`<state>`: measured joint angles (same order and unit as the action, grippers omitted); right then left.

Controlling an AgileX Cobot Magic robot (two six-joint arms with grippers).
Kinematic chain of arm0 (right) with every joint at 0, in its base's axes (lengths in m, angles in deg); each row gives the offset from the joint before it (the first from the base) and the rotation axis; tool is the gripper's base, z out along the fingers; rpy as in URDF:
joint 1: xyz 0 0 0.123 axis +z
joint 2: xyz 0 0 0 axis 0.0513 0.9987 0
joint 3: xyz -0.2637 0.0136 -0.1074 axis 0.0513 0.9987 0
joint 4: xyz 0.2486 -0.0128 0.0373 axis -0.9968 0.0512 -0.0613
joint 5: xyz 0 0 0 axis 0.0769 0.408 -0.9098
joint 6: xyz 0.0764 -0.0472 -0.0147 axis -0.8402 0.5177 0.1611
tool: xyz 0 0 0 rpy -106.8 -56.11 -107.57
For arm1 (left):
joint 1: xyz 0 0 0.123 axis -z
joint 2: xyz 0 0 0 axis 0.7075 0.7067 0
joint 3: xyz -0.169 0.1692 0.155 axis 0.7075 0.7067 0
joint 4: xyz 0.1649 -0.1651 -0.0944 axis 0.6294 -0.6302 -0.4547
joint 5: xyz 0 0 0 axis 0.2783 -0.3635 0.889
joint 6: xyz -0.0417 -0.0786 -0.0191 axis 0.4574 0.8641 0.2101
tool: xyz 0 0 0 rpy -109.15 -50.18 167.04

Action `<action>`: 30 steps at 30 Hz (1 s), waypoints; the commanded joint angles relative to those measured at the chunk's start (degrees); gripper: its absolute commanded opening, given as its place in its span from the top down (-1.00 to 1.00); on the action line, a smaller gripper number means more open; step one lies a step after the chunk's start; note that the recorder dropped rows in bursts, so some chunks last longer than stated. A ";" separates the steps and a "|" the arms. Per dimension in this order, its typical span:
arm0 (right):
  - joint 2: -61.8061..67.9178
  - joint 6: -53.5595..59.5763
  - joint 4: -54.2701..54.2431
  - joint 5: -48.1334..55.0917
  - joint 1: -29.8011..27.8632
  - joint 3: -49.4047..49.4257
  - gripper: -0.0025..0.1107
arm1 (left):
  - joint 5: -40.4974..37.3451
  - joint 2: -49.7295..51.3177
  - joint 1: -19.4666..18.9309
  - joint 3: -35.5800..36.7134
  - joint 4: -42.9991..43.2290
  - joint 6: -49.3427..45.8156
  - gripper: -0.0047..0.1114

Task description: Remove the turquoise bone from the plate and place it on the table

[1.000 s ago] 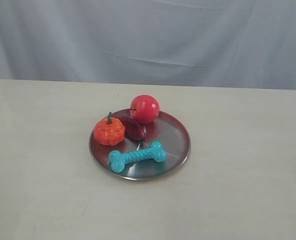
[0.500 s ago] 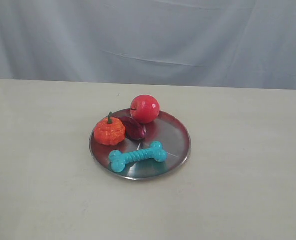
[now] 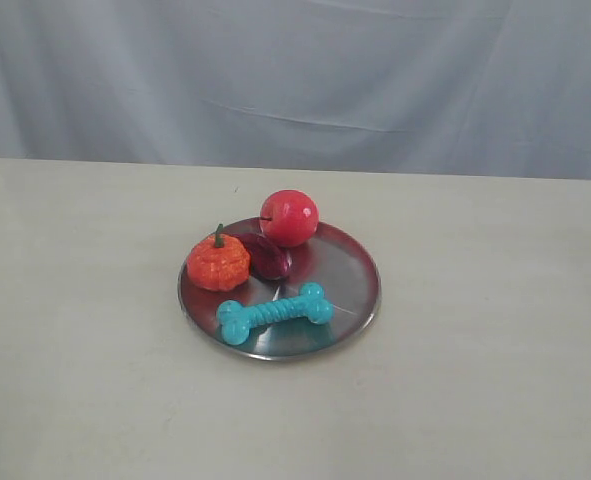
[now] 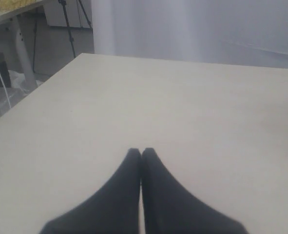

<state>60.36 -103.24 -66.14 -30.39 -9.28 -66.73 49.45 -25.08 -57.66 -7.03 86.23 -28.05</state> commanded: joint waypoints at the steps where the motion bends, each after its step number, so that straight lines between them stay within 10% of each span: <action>1: 13.25 9.96 0.97 8.54 7.46 -8.90 0.96 | 0.31 -0.07 -0.12 0.15 -0.07 0.24 0.92; 11: 38.18 24.71 0.43 38.18 11.71 -34.54 0.96 | 0.31 -0.07 -0.12 0.15 -0.07 0.24 0.92; 30: 56.77 53.86 -4.78 42.58 11.71 -41.34 0.96 | 0.31 -0.07 -0.12 0.15 -0.07 0.24 0.92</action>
<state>114.59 -57.02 -67.30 11.20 2.25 -107.54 49.45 -25.08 -57.66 -7.03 86.23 -28.05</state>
